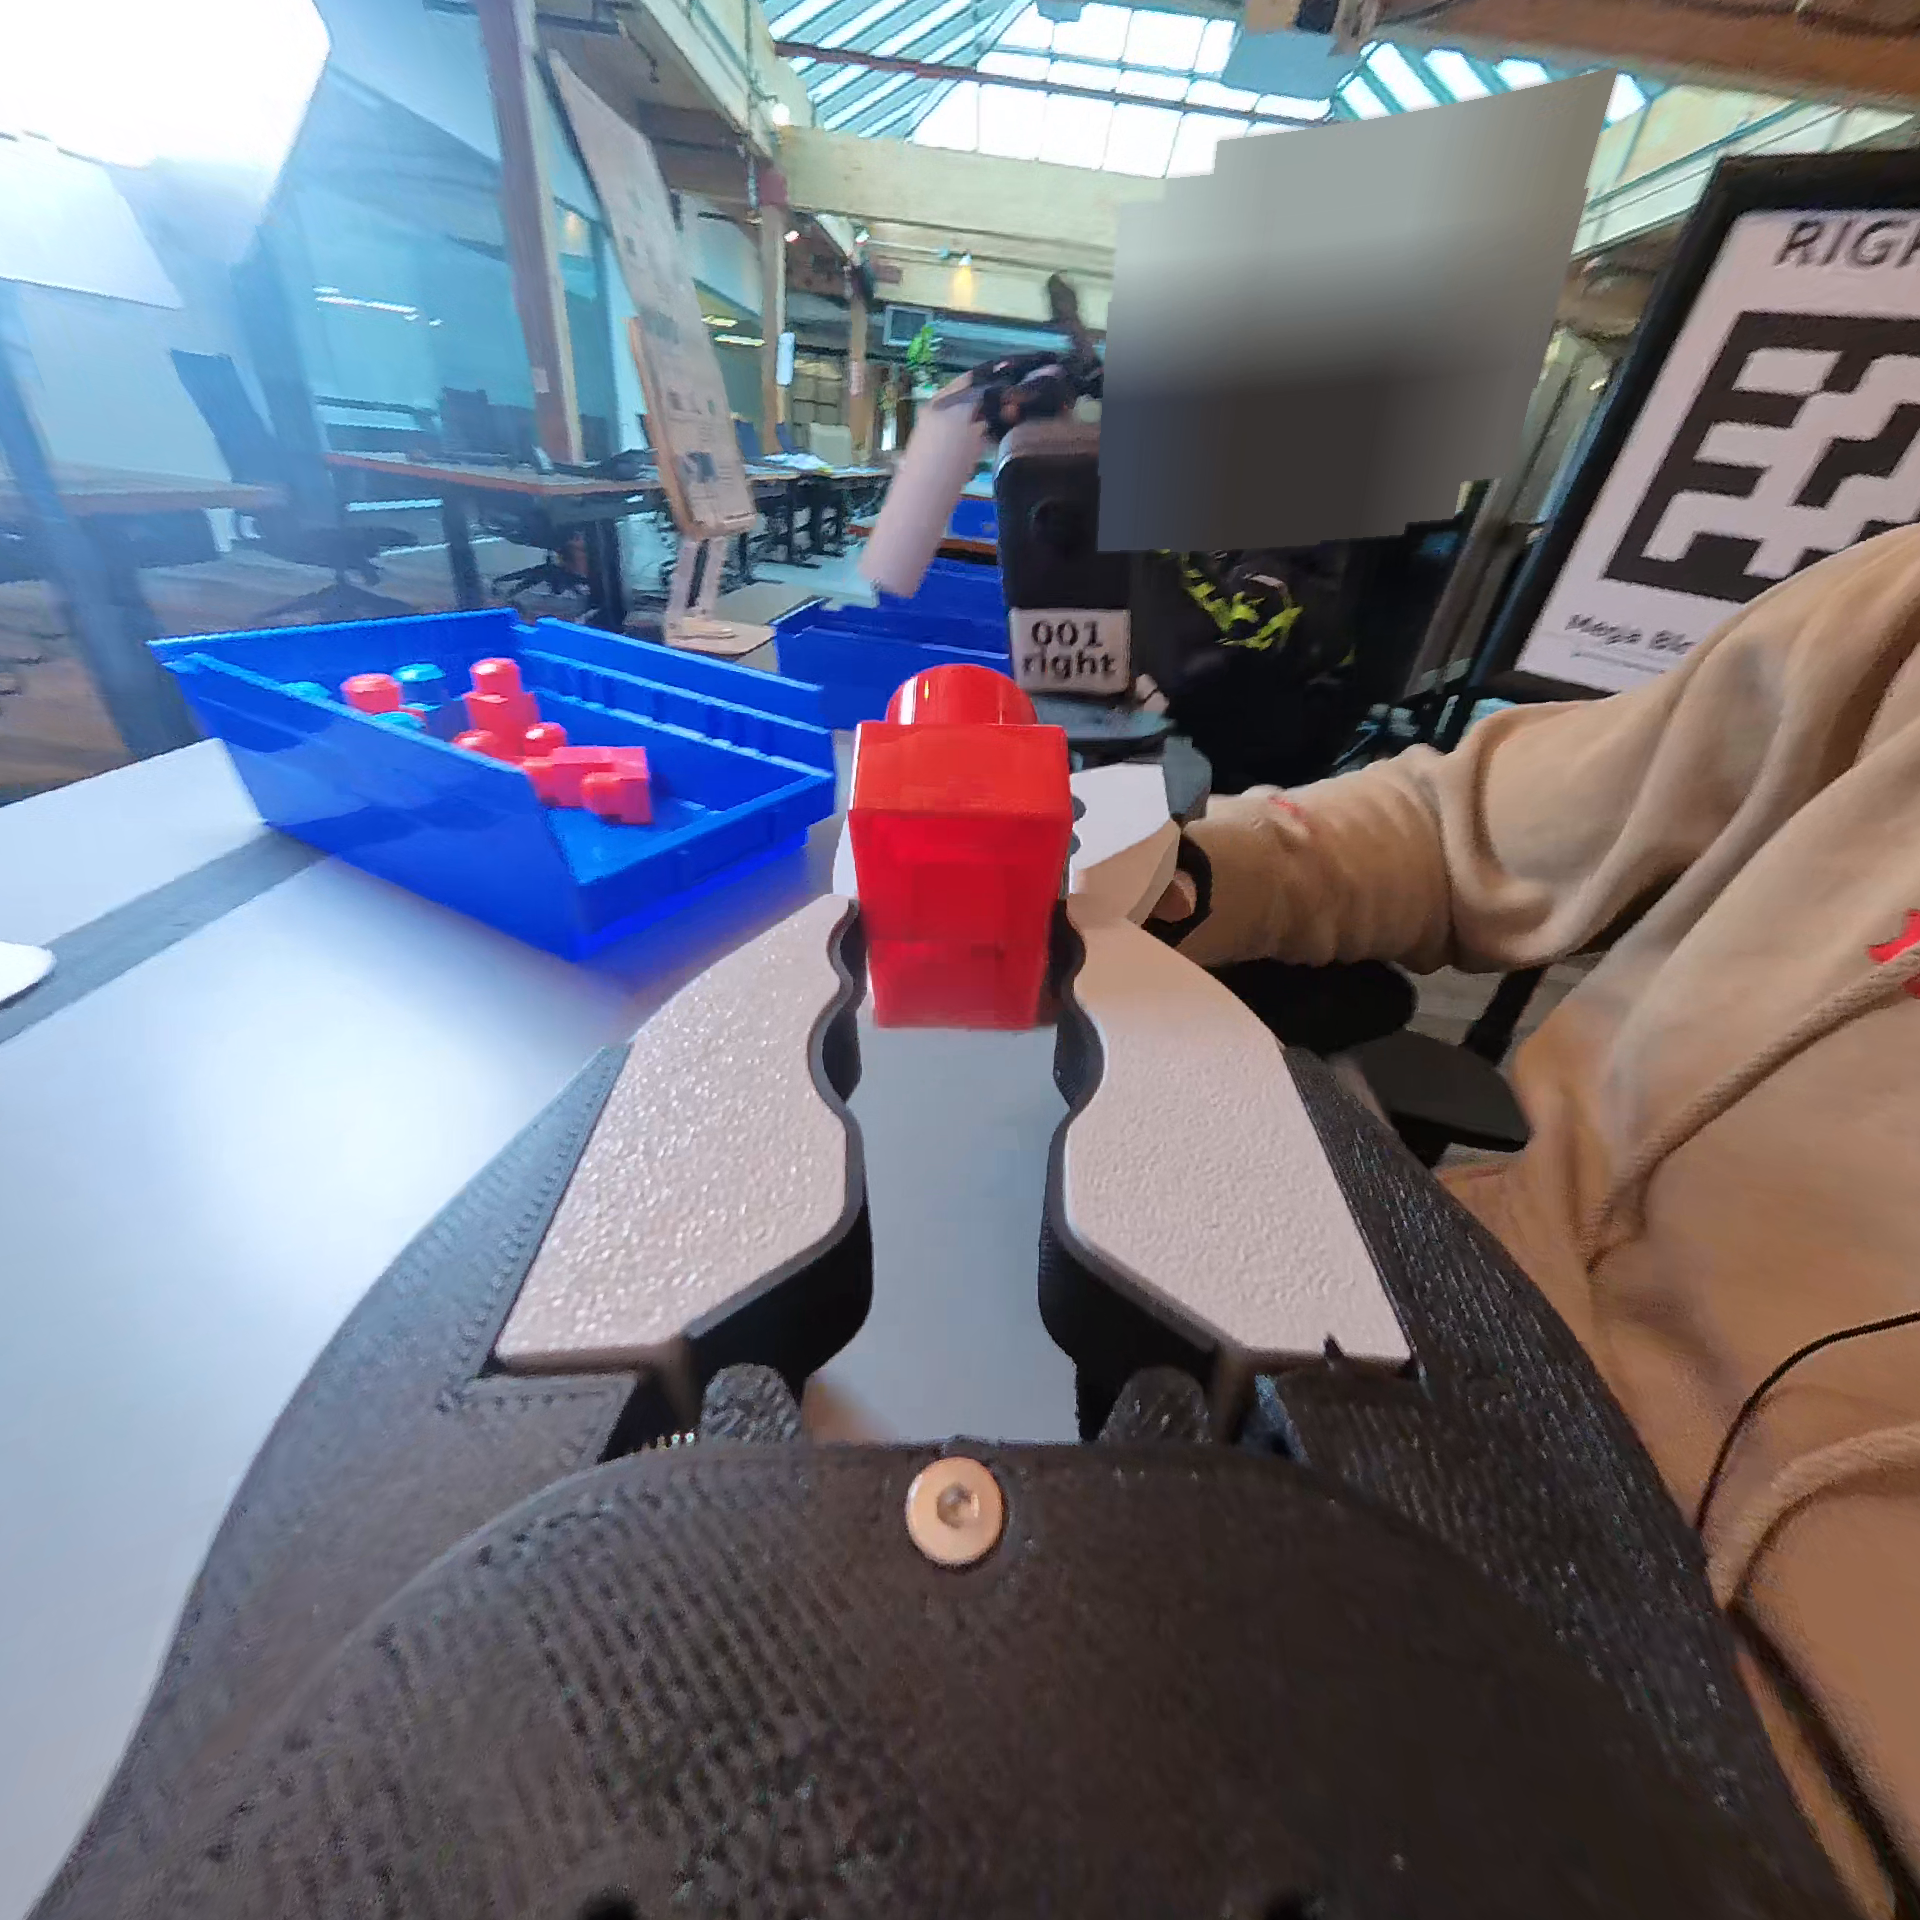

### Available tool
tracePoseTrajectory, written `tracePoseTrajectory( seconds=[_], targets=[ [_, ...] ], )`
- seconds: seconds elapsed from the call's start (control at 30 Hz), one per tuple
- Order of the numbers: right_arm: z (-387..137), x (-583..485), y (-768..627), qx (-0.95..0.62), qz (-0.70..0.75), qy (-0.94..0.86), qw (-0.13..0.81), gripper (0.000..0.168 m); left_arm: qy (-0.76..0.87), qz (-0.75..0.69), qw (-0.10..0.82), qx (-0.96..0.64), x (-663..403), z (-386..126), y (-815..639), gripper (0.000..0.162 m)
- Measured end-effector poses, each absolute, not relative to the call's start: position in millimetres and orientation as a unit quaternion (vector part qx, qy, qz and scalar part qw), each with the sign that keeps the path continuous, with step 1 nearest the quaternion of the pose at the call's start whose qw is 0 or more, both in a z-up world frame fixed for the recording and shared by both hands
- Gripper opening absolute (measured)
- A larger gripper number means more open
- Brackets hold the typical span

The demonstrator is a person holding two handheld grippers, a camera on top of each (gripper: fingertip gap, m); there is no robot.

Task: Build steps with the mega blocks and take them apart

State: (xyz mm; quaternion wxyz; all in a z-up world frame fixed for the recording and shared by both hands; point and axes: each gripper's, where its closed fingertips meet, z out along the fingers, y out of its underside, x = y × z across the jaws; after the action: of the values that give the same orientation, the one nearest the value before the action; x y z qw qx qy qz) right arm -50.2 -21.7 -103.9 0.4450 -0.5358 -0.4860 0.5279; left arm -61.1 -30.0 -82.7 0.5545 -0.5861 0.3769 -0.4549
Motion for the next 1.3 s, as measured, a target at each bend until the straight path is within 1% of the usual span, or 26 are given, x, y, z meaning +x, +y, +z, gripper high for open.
tracePoseTrajectory(
  seconds=[0.1, 0.13, 0.2, 0.27, 0.37, 0.4, 0.47, 0.53, 0.57, 0.67, 0.73, 0.8, 0.83, 0.9, 1.03, 1.1, 1.3],
  targets=[
    [-142, -53, 11, -0.626, 0.404, -0.547, 0.382, 0.052, 0.376, -0.394, 0.565, -0.619, -89, -95, -10, 0.034],
    [-157, -53, 20, -0.654, 0.355, -0.567, 0.353, 0.058, 0.382, -0.363, 0.565, -0.635, -99, -104, -2, 0.034],
    [-185, -51, 27, -0.698, 0.273, -0.601, 0.277, 0.064, 0.380, -0.309, 0.570, -0.660, -119, -120, 14, 0.034],
    [-201, -55, 30, -0.716, 0.211, -0.623, 0.232, 0.065, 0.355, -0.312, 0.572, -0.670, -133, -125, 23, 0.034],
    [-213, -72, 27, -0.722, 0.175, -0.640, 0.199, 0.064, 0.337, -0.295, 0.578, -0.682, -150, -128, 33, 0.034],
    [-221, -73, 28, -0.722, 0.150, -0.649, 0.185, 0.061, 0.333, -0.290, 0.579, -0.685, -155, -130, 35, 0.034],
    [-234, -72, 32, -0.712, 0.107, -0.671, 0.176, 0.037, 0.325, -0.293, 0.576, -0.690, -160, -134, 38, 0.034],
    [-225, -76, 32, -0.698, 0.136, -0.675, 0.196, 0.037, 0.324, -0.303, 0.571, -0.691, -162, -139, 39, 0.034],
    [-210, -79, 34, -0.686, 0.163, -0.673, 0.224, 0.037, 0.324, -0.318, 0.569, -0.685, -160, -138, 37, 0.034],
    [-129, -85, 35, -0.618, 0.314, -0.629, 0.353, 0.037, 0.323, -0.385, 0.567, -0.652, -149, -125, 25, 0.034],
    [-71, -77, 29, -0.555, 0.427, -0.578, 0.420, 0.037, 0.330, -0.415, 0.564, -0.633, -138, -117, 16, 0.034],
    [-34, -64, 22, -0.499, 0.515, -0.531, 0.452, 0.037, 0.341, -0.441, 0.557, -0.615, -124, -110, 5, 0.034],
    [-25, -59, 18, -0.482, 0.543, -0.516, 0.454, 0.037, 0.346, -0.451, 0.555, -0.607, -118, -108, 0, 0.034],
    [-29, -61, 12, -0.475, 0.560, -0.515, 0.442, 0.037, 0.358, -0.465, 0.548, -0.596, -106, -104, -10, 0.034],
    [-81, -88, -12, -0.496, 0.506, -0.594, 0.381, 0.037, 0.380, -0.462, 0.531, -0.600, -88, -109, -19, 0.034],
    [-87, -93, -14, -0.503, 0.508, -0.592, 0.372, 0.037, 0.381, -0.459, 0.535, -0.598, -93, -111, -19, 0.034],
    [-101, -90, -14, -0.516, 0.502, -0.603, 0.345, 0.037, 0.387, -0.467, 0.502, -0.616, -89, -124, -19, 0.034]
  ],
)
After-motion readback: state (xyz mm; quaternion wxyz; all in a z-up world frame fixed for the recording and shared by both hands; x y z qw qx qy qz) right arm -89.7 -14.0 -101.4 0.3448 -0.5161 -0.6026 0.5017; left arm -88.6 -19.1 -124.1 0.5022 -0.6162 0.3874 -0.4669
